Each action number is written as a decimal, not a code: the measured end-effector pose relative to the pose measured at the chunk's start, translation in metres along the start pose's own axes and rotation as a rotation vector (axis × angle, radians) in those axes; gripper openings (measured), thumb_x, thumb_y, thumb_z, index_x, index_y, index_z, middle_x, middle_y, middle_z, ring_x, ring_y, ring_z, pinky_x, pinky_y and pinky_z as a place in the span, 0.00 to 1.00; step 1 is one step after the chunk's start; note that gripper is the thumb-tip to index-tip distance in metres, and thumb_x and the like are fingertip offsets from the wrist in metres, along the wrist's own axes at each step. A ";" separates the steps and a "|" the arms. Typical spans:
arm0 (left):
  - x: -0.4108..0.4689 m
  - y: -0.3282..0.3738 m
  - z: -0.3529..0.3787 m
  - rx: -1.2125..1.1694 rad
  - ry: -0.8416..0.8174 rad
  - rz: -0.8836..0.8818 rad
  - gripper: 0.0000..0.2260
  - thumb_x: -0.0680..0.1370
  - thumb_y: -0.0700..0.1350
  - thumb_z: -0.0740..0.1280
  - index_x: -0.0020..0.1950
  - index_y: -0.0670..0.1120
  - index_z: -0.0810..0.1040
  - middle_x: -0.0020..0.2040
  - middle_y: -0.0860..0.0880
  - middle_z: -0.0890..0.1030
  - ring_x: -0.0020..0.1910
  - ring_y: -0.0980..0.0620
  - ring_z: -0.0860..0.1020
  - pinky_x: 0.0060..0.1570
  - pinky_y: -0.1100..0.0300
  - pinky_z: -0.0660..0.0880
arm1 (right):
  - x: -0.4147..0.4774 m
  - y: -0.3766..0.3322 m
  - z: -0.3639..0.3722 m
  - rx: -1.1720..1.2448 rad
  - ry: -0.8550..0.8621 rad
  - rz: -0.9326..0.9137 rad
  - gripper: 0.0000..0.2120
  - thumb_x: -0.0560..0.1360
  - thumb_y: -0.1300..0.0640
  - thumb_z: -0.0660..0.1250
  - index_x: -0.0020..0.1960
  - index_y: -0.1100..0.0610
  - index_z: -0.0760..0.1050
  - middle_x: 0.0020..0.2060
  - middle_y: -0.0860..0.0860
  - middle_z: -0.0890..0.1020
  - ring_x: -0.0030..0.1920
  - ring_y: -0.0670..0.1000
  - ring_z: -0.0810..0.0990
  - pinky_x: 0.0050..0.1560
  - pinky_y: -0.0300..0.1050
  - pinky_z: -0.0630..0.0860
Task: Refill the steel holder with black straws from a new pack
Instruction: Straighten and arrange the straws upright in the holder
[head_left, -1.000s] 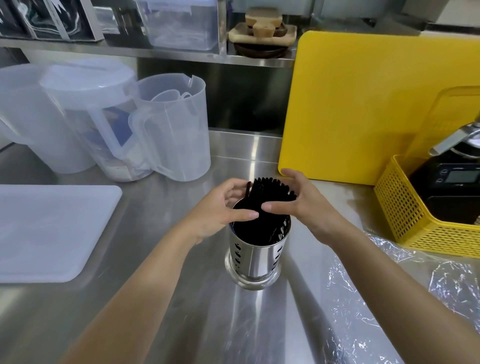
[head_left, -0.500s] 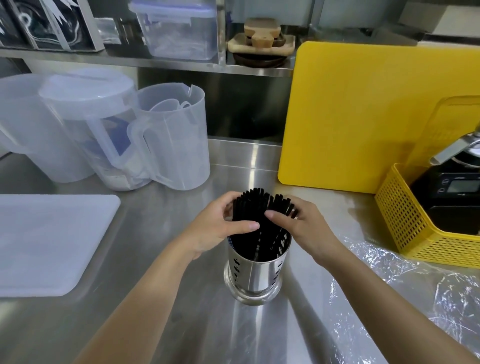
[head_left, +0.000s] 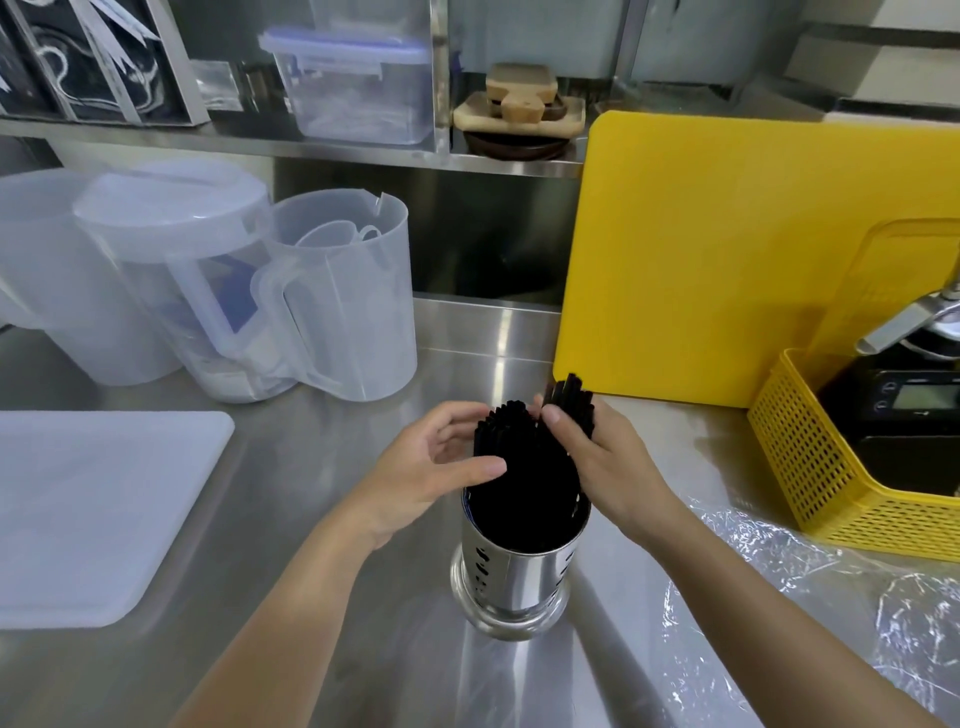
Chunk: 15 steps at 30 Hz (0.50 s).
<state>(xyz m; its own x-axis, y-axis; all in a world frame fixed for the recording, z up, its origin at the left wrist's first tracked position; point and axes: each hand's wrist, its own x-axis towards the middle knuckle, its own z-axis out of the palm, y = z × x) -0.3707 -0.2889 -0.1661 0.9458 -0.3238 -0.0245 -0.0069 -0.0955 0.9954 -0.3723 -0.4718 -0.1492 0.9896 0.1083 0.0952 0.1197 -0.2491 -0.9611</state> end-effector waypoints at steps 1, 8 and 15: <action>0.000 0.001 -0.001 -0.004 0.018 0.014 0.26 0.60 0.54 0.74 0.56 0.54 0.75 0.54 0.55 0.81 0.57 0.60 0.77 0.63 0.59 0.69 | 0.001 -0.003 -0.001 0.009 0.029 0.000 0.09 0.79 0.57 0.58 0.45 0.49 0.76 0.44 0.49 0.83 0.46 0.40 0.80 0.49 0.38 0.75; -0.002 0.022 -0.013 -0.042 0.285 0.216 0.20 0.62 0.60 0.71 0.52 0.57 0.77 0.53 0.58 0.82 0.61 0.57 0.74 0.66 0.56 0.65 | 0.008 -0.038 -0.010 -0.017 0.152 -0.117 0.10 0.80 0.55 0.56 0.45 0.47 0.74 0.52 0.54 0.82 0.54 0.51 0.79 0.58 0.49 0.75; -0.007 0.076 -0.006 0.041 0.312 0.431 0.22 0.63 0.61 0.71 0.54 0.57 0.75 0.51 0.60 0.82 0.57 0.60 0.77 0.58 0.66 0.70 | 0.015 -0.104 -0.041 0.081 0.170 -0.240 0.11 0.80 0.56 0.56 0.51 0.61 0.74 0.45 0.44 0.84 0.47 0.39 0.82 0.48 0.35 0.77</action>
<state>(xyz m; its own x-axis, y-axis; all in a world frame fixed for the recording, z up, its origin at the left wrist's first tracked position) -0.3754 -0.2882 -0.0895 0.9060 -0.0469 0.4207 -0.4229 -0.0543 0.9046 -0.3668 -0.4837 -0.0375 0.9340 -0.0096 0.3572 0.3513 -0.1581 -0.9228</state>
